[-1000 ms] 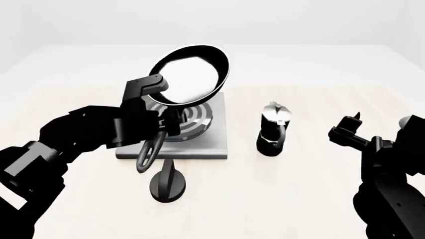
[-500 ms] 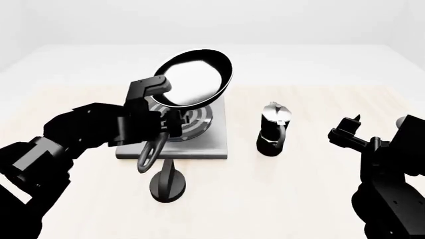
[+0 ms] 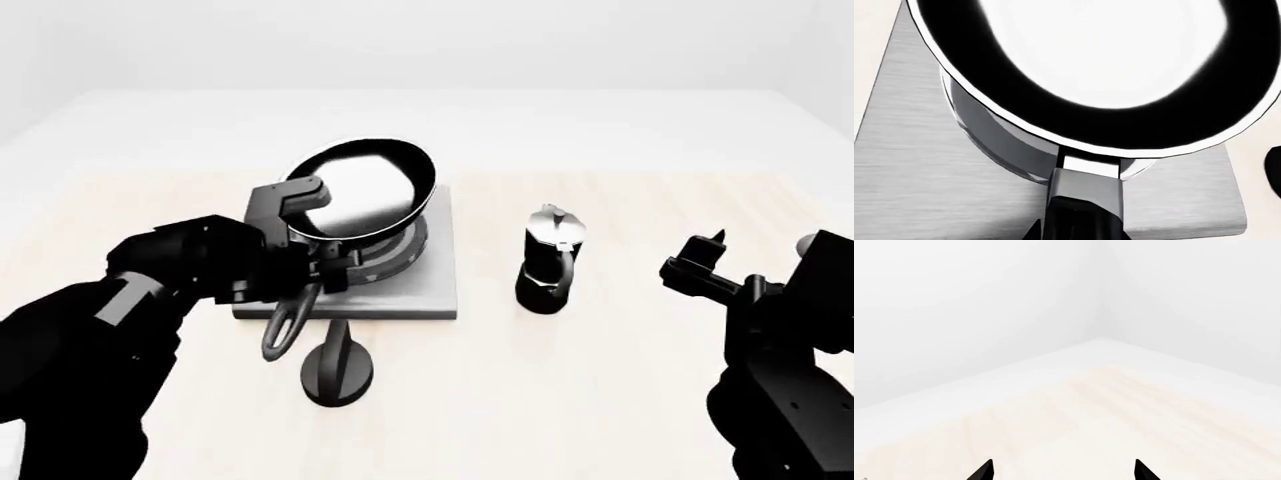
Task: Turn on the stove and put the frying pan on it.
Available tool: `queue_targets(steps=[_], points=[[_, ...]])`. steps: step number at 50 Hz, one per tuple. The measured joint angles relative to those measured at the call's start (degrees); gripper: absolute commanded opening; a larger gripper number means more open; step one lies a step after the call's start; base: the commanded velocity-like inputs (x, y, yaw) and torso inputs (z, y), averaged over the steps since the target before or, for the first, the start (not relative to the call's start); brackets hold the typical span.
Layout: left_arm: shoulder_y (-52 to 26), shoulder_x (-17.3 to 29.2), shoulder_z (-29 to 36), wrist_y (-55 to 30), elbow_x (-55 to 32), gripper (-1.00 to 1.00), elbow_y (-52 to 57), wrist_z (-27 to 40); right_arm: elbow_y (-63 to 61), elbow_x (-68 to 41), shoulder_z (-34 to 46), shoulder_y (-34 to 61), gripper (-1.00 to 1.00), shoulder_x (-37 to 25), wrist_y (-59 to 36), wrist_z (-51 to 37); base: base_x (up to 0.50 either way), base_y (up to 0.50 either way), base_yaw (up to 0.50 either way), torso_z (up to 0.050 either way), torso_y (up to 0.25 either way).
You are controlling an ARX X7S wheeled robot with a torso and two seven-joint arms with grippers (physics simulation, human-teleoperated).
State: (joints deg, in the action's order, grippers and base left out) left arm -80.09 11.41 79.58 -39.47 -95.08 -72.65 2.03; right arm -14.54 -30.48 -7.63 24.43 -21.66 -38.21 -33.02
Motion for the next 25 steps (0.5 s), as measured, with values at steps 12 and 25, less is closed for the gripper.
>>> queue_targets(steps=[12, 25], points=[[-0.02, -0.61, 0.65, -1.40, -0.43, -1.00, -1.68, 2.14, -0.25, -0.17, 0.02, -0.11, 1.00, -0.11, -0.02, -0.19, 0.00, 0.00, 0.00, 0.000, 0.001], [-0.54, -1.56, 3.14, -4.19, -0.19, -1.00, -2.35, 3.00, -0.28, -0.37, -0.06, -0.17, 1.00, -0.17, 0.11, -0.32, 0.00, 0.00, 0.00, 0.000, 0.001]])
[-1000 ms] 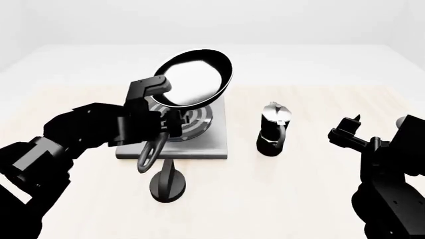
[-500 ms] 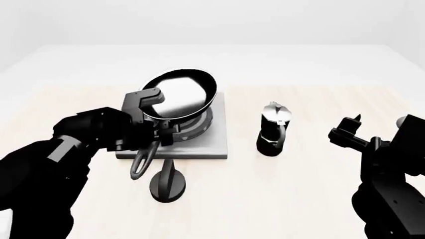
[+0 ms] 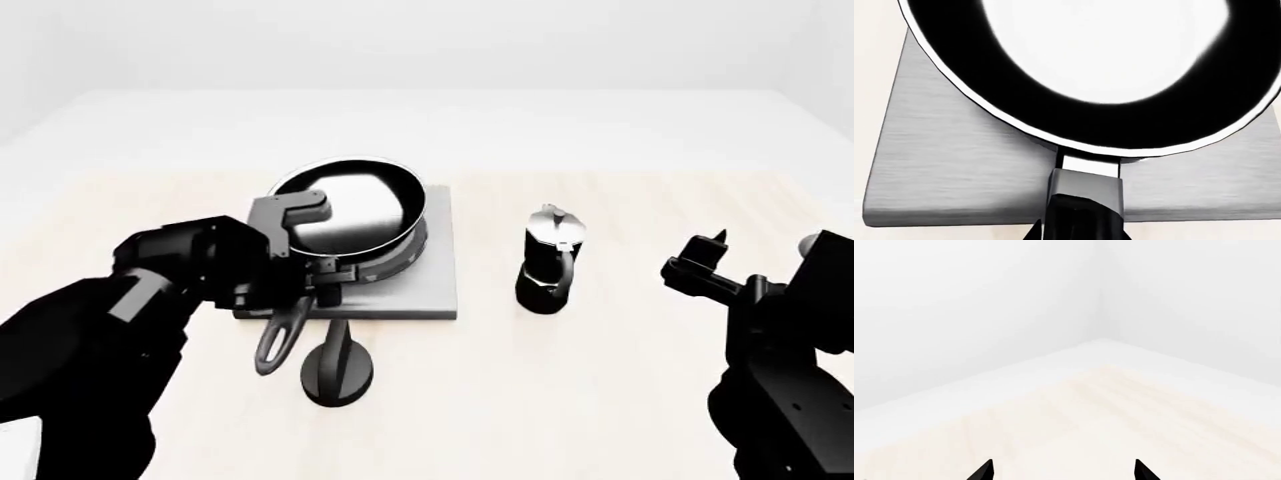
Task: Turn on the stove and put the frying pan on it.
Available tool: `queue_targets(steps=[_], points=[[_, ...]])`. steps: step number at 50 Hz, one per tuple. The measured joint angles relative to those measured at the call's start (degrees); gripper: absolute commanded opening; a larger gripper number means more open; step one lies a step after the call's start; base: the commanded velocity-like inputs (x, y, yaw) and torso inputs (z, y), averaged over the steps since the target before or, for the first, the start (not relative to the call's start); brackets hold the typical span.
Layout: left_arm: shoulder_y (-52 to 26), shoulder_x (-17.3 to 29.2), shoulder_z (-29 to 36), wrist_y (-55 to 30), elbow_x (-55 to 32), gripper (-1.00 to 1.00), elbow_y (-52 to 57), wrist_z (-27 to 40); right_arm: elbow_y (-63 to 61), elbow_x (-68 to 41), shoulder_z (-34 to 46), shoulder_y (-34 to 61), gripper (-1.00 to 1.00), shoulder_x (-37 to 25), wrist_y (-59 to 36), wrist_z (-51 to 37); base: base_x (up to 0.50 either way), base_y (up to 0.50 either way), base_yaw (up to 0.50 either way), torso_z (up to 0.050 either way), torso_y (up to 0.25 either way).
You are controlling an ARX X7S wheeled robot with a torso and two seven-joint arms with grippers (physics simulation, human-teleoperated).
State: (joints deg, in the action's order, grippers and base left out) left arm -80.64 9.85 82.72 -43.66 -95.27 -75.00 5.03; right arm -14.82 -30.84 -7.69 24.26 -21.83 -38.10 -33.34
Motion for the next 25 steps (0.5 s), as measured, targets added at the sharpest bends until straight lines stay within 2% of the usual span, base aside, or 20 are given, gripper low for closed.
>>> queue_targets(steps=[12, 13, 25], points=[[-0.68, -0.56, 8.18, -0.11, -6.52, -1.00, 0.00, -0.46, -0.08, -0.24, -0.10, -0.06, 1.00, -0.10, 0.10, -0.07, 0.00, 0.00, 0.00, 0.000, 0.000], [-0.75, -0.59, 9.27, 0.01, -7.47, 1.00, 0.00, -0.55, -0.07, -0.25, -0.10, -0.06, 1.00, -0.10, 0.11, -0.07, 0.00, 0.00, 0.00, 0.000, 0.000], [-2.21, -1.26, 26.55, 2.00, -23.32, 1.00, 0.00, -3.74, 0.03, -0.31, 0.10, 0.04, 1.00, -0.17, 0.19, -0.15, 0.00, 0.00, 0.00, 0.000, 0.000]])
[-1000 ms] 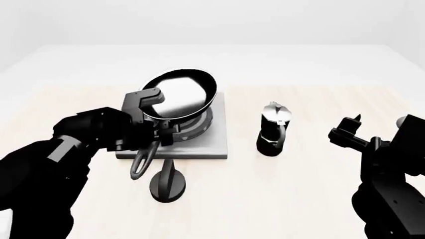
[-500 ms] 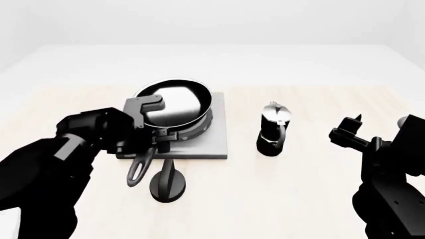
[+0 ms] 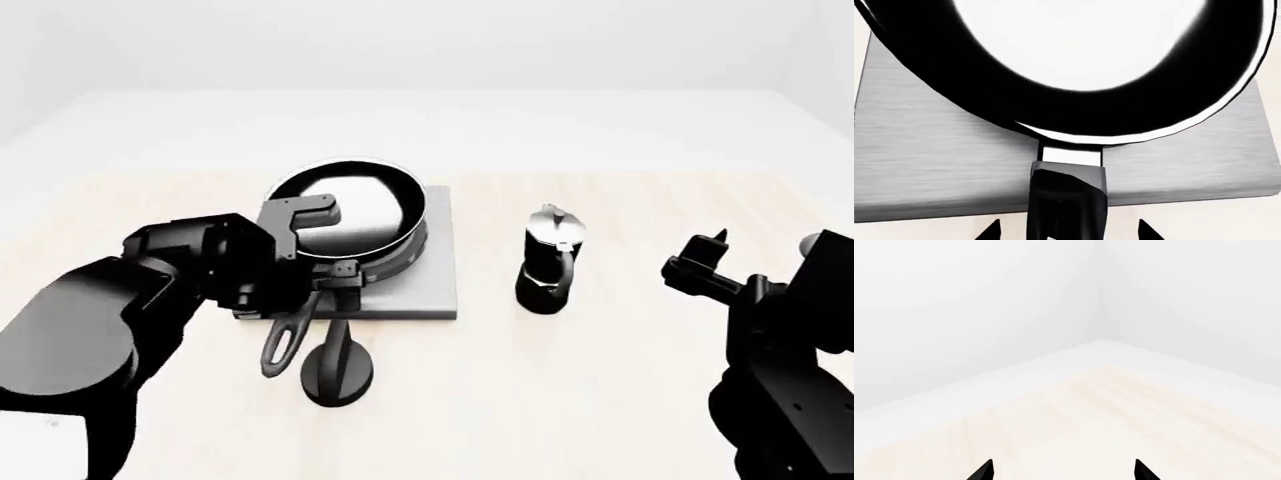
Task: Turn on the stove and put the frying pan on it.
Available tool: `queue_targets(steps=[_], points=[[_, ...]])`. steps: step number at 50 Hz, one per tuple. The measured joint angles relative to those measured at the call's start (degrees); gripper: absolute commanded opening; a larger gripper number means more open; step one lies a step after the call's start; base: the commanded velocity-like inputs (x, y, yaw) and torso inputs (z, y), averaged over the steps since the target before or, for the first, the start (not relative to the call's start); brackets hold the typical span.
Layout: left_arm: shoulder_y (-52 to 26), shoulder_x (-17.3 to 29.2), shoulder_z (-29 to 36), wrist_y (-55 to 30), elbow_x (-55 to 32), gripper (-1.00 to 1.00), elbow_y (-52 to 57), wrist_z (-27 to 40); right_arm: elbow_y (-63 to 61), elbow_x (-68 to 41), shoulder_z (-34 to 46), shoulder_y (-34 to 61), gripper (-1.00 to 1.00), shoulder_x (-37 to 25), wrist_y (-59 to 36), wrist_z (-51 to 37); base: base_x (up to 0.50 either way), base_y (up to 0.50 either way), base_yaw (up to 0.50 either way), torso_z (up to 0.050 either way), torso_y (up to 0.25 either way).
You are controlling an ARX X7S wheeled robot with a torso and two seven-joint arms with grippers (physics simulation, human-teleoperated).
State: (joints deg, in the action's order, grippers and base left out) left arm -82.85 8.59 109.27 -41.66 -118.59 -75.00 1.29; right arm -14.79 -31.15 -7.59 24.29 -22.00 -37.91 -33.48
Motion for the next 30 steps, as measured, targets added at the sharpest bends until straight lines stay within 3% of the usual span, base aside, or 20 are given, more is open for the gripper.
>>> queue_targets(steps=[11, 21, 30], points=[[-4.42, 0.42, 13.72, 1.60, -13.28, 1.00, 2.55, 0.21, 0.30, 0.10, 0.34, 0.08, 1.00, -0.01, 0.17, -0.02, 0.00, 0.00, 0.00, 0.000, 0.000], [-20.00, 10.39, 15.57, 7.15, -19.57, 1.00, 30.56, 14.40, 0.33, 0.10, 0.63, 0.06, 1.00, -0.02, 0.20, -0.10, 0.00, 0.00, 0.00, 0.000, 0.000], [-30.97, 15.64, 14.77, 9.17, -22.48, 1.00, 47.22, 24.18, 0.21, -0.03, 0.76, 0.01, 1.00, -0.06, 0.13, -0.21, 0.00, 0.00, 0.00, 0.000, 0.000]])
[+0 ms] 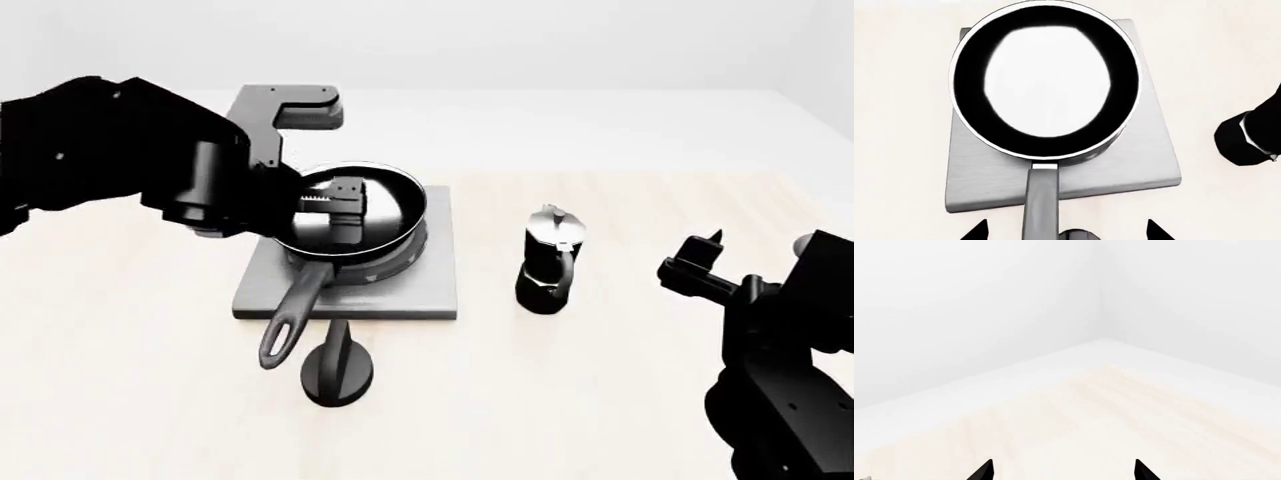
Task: Turn on the stove and put the frying pan on it.
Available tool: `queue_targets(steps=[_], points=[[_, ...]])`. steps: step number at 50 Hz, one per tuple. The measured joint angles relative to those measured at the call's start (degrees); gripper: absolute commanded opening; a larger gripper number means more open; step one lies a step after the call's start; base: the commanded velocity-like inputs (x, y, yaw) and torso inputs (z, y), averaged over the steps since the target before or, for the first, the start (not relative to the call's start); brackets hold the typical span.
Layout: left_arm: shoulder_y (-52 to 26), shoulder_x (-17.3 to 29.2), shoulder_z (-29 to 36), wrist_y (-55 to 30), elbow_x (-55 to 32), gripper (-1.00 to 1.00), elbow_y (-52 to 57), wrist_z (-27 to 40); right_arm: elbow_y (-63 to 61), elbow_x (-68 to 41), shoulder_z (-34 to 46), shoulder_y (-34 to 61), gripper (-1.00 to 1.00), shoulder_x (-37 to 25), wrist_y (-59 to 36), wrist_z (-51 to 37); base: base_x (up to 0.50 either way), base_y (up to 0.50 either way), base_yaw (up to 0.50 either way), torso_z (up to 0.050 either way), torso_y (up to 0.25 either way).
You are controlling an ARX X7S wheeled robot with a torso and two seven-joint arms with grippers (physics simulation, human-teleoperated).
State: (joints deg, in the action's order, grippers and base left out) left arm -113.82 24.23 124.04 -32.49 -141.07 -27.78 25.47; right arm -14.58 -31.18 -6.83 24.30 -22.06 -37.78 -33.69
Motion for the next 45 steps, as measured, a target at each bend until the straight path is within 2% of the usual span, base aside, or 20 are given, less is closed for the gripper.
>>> queue_targets(steps=[6, 12, 20, 30, 45], points=[[-5.59, 3.31, -1.68, 0.93, -0.79, 1.00, 9.35, 3.68, -0.17, -0.03, 0.16, -0.06, 1.00, -0.03, -0.04, -0.07, 0.00, 0.00, 0.00, 0.000, 0.000], [-8.89, 7.70, -5.28, 3.67, 2.21, 1.00, 21.37, 3.29, -0.47, -0.13, 0.29, -0.16, 1.00, -0.11, -0.05, -0.06, 0.00, 0.00, 0.00, 0.000, 0.000], [-5.49, 13.18, -8.99, 13.23, 12.61, 1.00, 35.86, 1.59, -0.89, -0.17, 0.58, -0.34, 1.00, -0.21, 0.19, 0.15, 0.00, 0.00, 0.00, 0.000, 0.000], [0.81, 14.86, -9.69, 20.03, 20.88, 1.00, 40.42, -1.43, -0.94, -0.13, 1.02, -0.30, 1.00, -0.27, 0.47, 0.36, 0.00, 0.00, 0.00, 0.000, 0.000], [4.36, 14.24, -9.94, 22.84, 25.46, 1.00, 41.15, -3.10, -1.14, -0.36, 1.19, -0.38, 1.00, -0.40, 0.69, 0.48, 0.00, 0.00, 0.00, 0.000, 0.000]])
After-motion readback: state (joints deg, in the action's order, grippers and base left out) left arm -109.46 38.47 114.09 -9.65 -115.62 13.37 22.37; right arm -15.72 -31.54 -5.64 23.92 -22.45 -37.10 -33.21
